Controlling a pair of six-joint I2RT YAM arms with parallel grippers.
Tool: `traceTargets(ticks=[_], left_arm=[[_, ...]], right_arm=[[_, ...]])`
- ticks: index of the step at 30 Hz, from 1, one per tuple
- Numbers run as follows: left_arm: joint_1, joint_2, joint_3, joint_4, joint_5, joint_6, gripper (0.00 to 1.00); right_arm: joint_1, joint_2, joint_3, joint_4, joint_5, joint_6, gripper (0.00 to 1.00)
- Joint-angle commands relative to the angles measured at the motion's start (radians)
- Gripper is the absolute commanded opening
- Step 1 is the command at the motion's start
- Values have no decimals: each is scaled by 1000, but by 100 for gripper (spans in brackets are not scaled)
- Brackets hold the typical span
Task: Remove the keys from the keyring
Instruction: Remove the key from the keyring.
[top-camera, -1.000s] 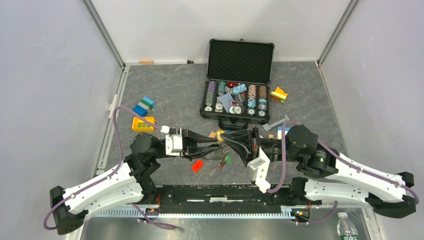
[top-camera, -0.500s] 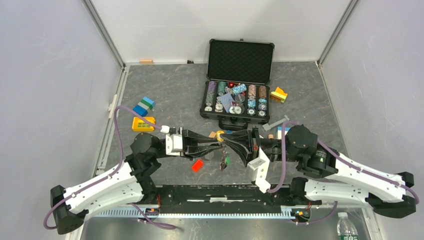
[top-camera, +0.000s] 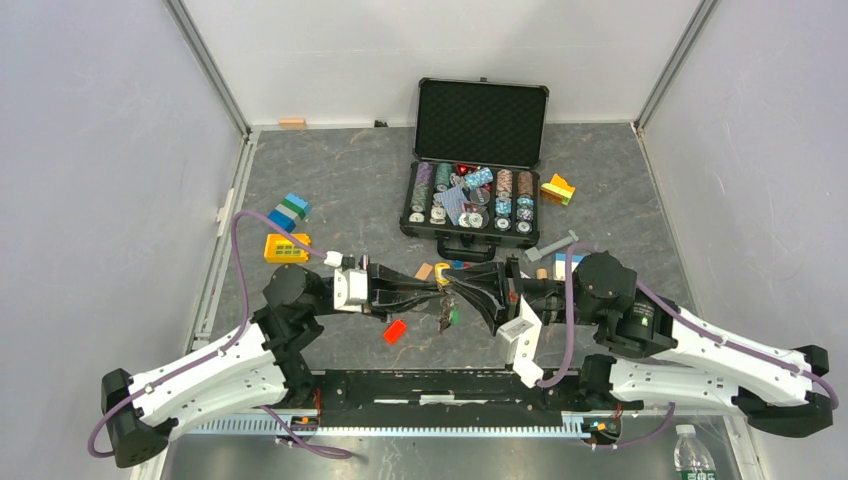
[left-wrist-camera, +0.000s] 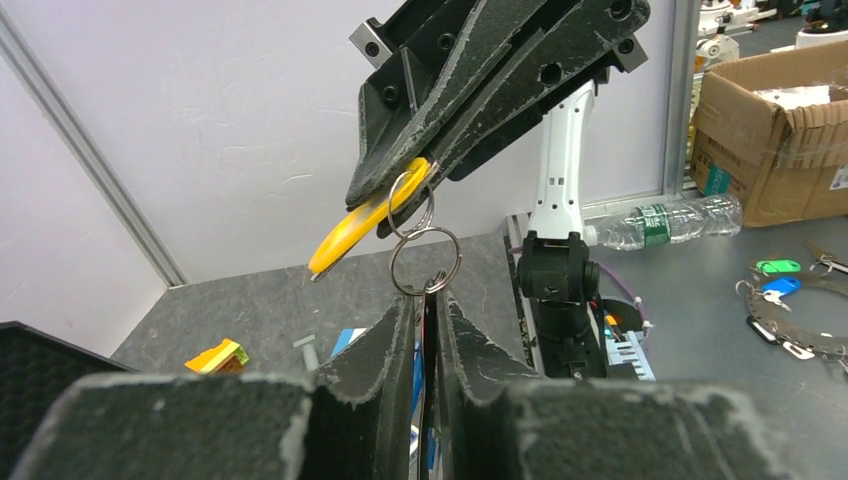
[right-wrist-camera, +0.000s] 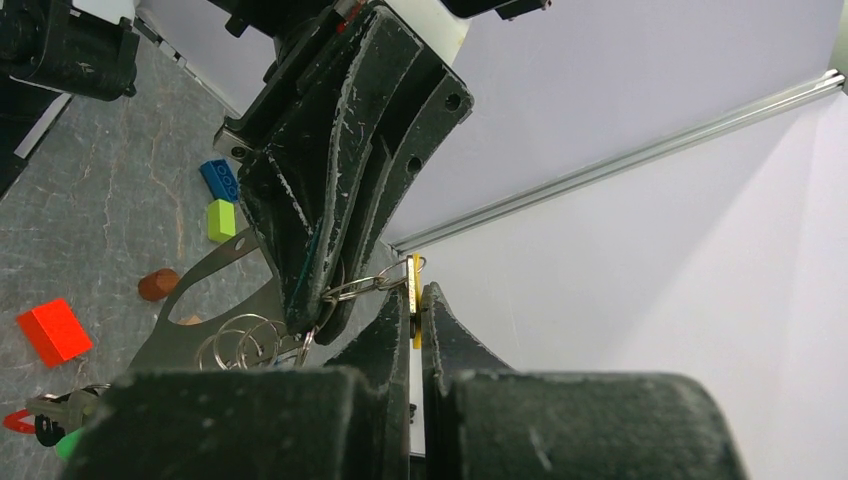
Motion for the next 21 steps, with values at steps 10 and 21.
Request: traceTargets(ticks=[10,21], left_arm=[[-4,21,61,42,83,-14,2],[-4,52,124,-99,34,-43,2]], right_arm=[[0,-36,-18,35,17,-14,1],[0,-109,-75,59,-40,-153,9]])
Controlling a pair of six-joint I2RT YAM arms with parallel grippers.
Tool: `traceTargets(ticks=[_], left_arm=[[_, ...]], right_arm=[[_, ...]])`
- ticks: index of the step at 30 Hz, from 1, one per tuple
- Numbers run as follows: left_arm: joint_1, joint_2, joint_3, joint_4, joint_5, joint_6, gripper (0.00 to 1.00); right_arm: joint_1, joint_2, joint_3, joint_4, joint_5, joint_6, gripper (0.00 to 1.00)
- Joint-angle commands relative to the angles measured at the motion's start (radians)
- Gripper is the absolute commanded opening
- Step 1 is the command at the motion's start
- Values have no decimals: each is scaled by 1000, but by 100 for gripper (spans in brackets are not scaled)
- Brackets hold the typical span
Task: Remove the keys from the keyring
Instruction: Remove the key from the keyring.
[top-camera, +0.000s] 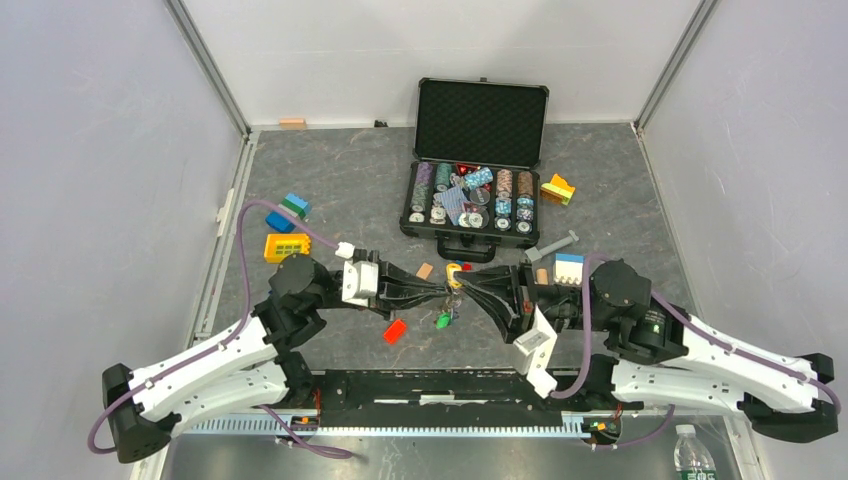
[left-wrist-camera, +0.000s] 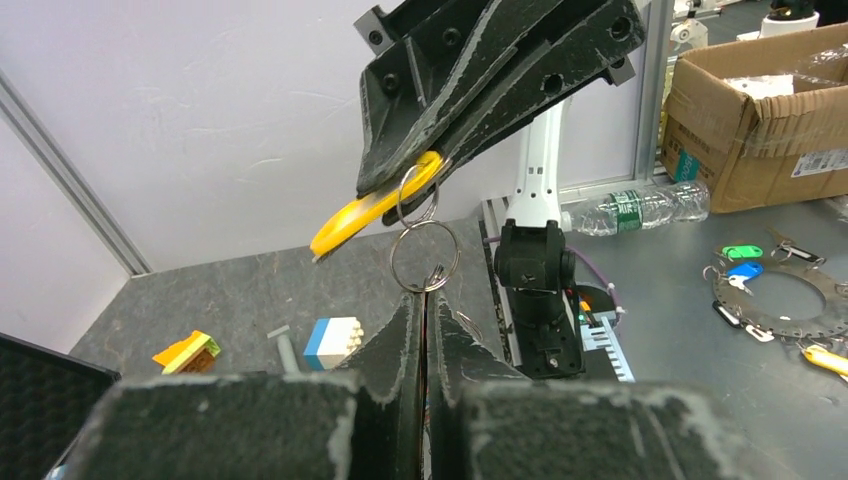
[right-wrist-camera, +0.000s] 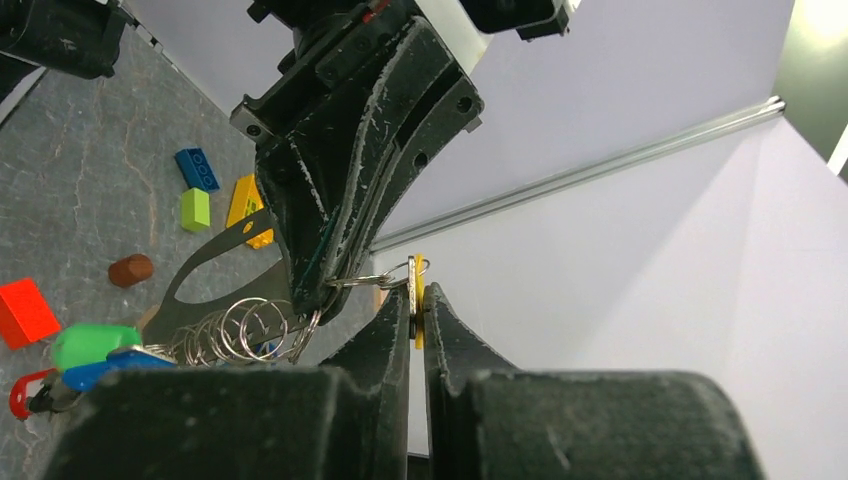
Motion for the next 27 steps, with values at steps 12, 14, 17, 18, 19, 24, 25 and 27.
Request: traceTargets(ticks=[12,14,17,18,19,24,25,27], left_arm=[[-3,38,68,-30,-84,-53,2],[-3,39,68,-27,-87,-46,2],[-4,38,73,-25,-90,1,2],[-4,35,75,-25,-90,13,2],[-3,33,79,-26,-90,23,2],[-4,12,90,-34,-63,77,2],[-3,9,88,-31,-54,83,2],[-4,1,82,-16,-35,85,2]], right_arm=[[0,-167,-120,163,-336,-93,52],[-1,-186,-122,150,-333,-64,53],[0,-207,-129,155,-234,18,53],[0,-210,-134,175,-168,72,53],[1,-209,-136,191,-99,125,53],[0,-173,-111,169,71,311,50],[0,-167,-108,151,70,310,50],[0,-158,-108,123,61,284,48]])
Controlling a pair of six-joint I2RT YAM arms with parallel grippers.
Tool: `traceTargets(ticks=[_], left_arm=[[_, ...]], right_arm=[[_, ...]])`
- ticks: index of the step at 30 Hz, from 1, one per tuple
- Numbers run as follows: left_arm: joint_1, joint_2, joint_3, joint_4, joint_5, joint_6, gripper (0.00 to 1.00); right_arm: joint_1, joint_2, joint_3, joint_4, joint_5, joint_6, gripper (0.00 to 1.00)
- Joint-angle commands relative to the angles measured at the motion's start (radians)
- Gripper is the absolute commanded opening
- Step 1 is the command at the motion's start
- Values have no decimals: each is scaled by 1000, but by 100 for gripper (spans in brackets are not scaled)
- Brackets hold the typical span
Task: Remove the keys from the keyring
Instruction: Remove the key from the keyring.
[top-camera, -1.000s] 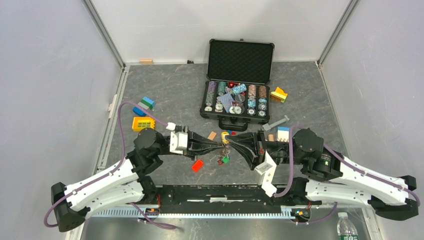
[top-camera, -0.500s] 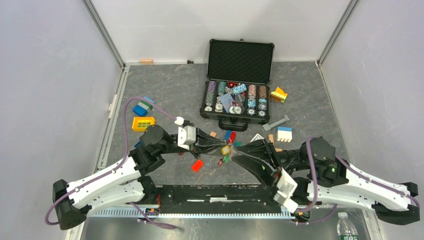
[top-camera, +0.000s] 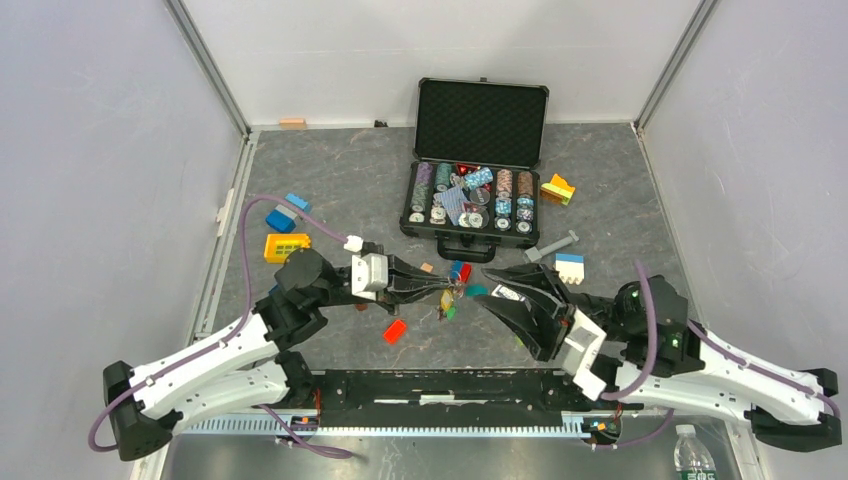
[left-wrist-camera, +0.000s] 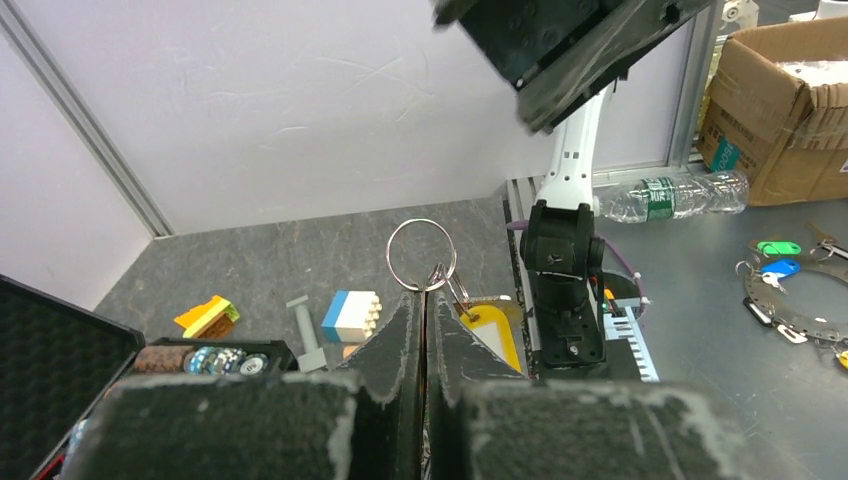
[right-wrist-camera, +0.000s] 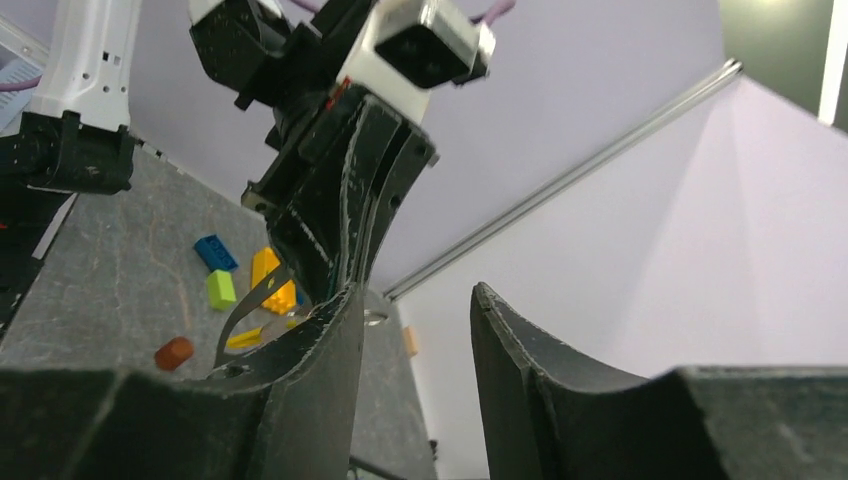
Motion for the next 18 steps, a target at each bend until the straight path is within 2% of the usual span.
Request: traceTargets(ticks=[1,4,9,14,18], left_arm=[[-3,-36,38,83,47,55,2],[-2,-48,9,150,79,22,2],[-4,-71,-30,258,123,-38,2],[-4,-99,-49,337,173,-55,2],[-4,-137,-46,334,202,-2,2]], right_arm=[[0,25,17,-56,74,47,48],[0,28,6,-77,45,-25,47],[0,13,-32,-20,-23,-87,47],[0,32,-32,39,-82,-37,47],[-1,44,-32,95,-99,55,47]])
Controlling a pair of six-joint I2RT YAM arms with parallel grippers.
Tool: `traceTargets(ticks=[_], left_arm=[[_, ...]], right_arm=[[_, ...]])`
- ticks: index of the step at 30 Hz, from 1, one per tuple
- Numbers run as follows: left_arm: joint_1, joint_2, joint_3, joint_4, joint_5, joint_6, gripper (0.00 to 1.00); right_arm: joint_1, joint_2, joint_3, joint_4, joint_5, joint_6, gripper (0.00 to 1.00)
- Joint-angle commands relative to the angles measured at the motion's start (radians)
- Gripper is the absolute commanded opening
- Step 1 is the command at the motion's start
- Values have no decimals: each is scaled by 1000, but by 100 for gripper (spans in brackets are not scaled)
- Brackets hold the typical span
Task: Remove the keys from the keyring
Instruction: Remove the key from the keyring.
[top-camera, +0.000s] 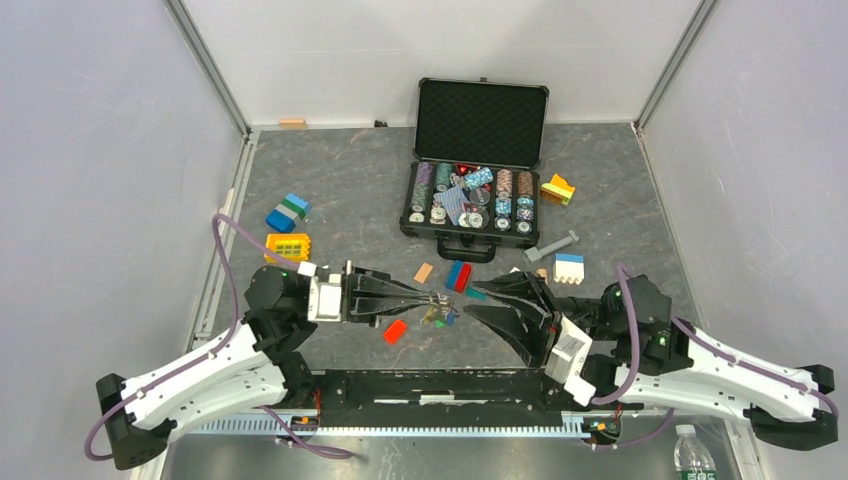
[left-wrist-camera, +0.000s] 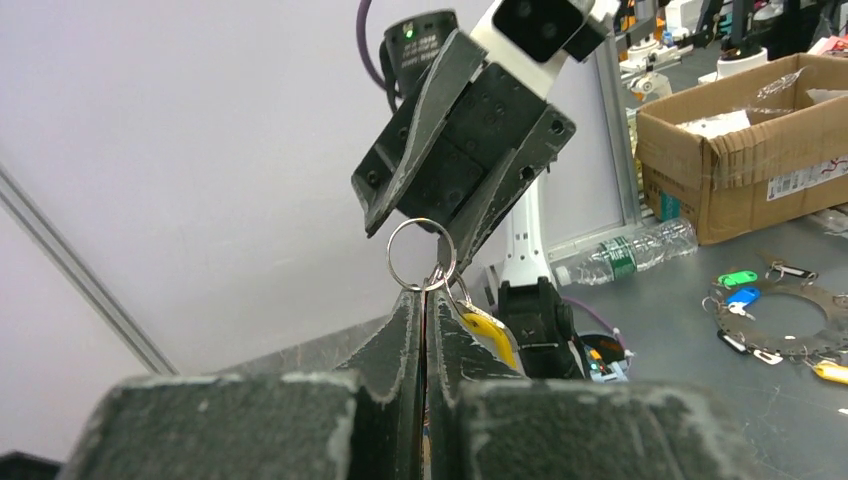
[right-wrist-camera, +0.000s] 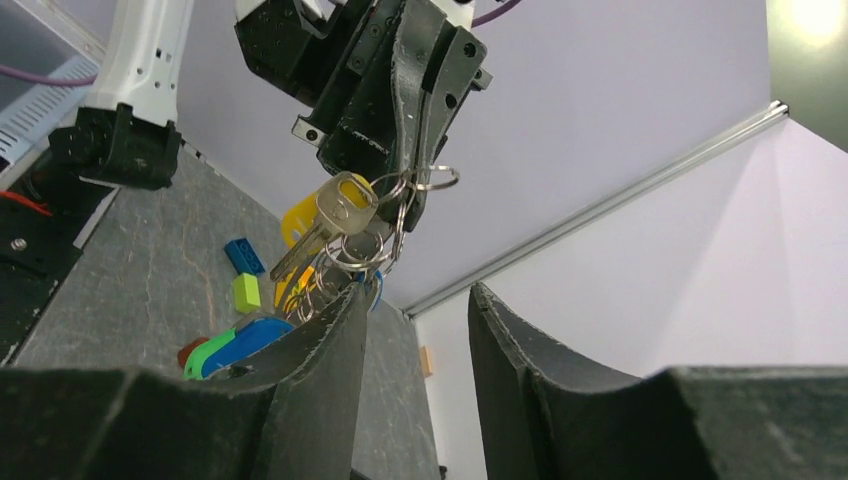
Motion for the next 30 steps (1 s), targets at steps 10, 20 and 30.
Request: traceTargets(ticks=[10,20,30], left_arm=[[-4,-151,139,-298,-272,363,2],[-4,-139,264,-557,-532,548,2],[-4,-139,259,-555,-517,542,2]], right_arm=[[0,55,-24,308,184,467,45],[0,216,-92,574,204,587,54],[20,370,-153,981,278,695,55]])
